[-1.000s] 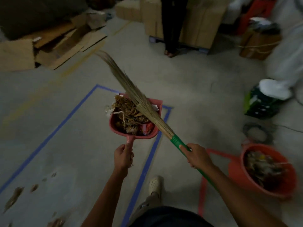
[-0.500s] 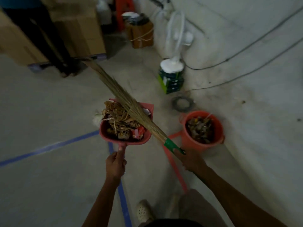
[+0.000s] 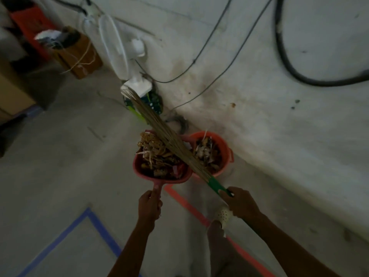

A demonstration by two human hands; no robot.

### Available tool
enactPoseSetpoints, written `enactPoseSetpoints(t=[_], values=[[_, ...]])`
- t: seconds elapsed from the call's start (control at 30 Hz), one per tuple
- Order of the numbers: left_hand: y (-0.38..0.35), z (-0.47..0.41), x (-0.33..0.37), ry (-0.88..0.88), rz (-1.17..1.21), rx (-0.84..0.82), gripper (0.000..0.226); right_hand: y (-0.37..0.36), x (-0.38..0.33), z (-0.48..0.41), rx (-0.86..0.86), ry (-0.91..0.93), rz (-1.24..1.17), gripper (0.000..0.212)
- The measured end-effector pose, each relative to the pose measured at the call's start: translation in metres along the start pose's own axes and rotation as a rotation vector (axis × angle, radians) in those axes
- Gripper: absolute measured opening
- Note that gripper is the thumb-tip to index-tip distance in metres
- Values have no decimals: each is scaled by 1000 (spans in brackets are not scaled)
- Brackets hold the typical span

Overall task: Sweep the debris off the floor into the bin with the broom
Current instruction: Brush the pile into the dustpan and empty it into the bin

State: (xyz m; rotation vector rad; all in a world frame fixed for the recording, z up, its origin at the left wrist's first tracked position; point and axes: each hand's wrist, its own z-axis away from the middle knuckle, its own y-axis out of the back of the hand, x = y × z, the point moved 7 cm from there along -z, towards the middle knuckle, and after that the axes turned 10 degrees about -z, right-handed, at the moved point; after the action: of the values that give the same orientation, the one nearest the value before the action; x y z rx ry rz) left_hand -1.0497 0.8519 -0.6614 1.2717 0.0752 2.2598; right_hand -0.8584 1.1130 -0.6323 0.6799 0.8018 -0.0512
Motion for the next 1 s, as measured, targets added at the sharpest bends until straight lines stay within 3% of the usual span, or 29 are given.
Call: enactPoseSetpoints(t=[0.4, 0.77, 0.83, 0.87, 0.93, 1.0], values=[[-154, -129, 39, 269, -235, -178, 38, 76, 68, -119, -43, -264, -41, 40], [-246, -253, 41, 409, -510, -416, 39, 63, 92, -202, -46, -562, -77, 32], [-260, -278, 42, 452, -581, -455, 30, 60, 90, -214, -11, -603, -57, 32], [-268, -293, 41, 445, -599, -471, 26, 59, 88, -219, 9, -614, -51, 32], [-279, -317, 49, 353, -672, -461, 53, 56, 79, -225, 36, -624, -39, 31], [-288, -319, 73, 235, -747, -499, 54, 52, 67, -226, 47, -627, -14, 31]])
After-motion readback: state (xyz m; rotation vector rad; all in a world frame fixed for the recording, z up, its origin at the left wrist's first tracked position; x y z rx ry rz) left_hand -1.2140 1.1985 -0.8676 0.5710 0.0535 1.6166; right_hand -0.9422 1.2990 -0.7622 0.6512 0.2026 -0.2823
